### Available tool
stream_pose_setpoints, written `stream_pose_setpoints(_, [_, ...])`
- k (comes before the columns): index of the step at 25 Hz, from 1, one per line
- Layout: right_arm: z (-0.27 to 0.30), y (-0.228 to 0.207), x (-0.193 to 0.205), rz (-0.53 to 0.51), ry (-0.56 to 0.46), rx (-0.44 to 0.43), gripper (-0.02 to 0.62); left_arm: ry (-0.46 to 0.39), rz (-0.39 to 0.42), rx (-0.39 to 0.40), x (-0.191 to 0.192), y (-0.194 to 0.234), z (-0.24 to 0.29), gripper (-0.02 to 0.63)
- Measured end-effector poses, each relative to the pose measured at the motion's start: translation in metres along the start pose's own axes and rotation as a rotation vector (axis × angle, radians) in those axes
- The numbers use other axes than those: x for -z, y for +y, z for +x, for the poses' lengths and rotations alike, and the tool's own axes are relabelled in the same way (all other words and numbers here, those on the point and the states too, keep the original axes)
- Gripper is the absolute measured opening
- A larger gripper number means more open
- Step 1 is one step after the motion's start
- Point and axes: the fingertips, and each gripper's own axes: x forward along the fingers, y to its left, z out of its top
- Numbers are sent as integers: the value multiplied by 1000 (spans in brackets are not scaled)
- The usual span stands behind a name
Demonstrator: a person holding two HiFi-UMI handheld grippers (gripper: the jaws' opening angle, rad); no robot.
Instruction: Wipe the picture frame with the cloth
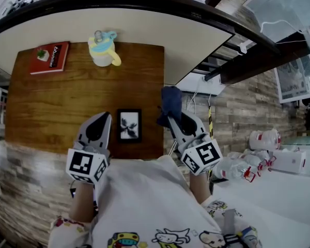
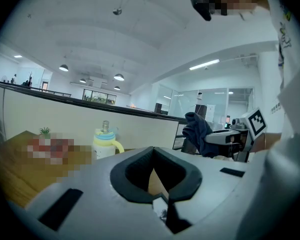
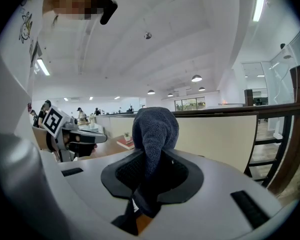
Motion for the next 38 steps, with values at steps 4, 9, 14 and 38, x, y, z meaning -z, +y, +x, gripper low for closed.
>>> stream_pose_setpoints(4, [-1,1,1,3,0,1,67,2,11,6,-1,-1,1,4])
stream_pose_setpoints(9, [-2,2,3,1,1,2,67,8,34,11,0,-2,2,3])
stream_pose_setpoints(14, [-3,4,4,0,2,6,67,11,48,24,-2,0,2,3])
stream_pose_setpoints(38, [-5,17,12,20,9,7,64,19,71,22,4,8,-7,3])
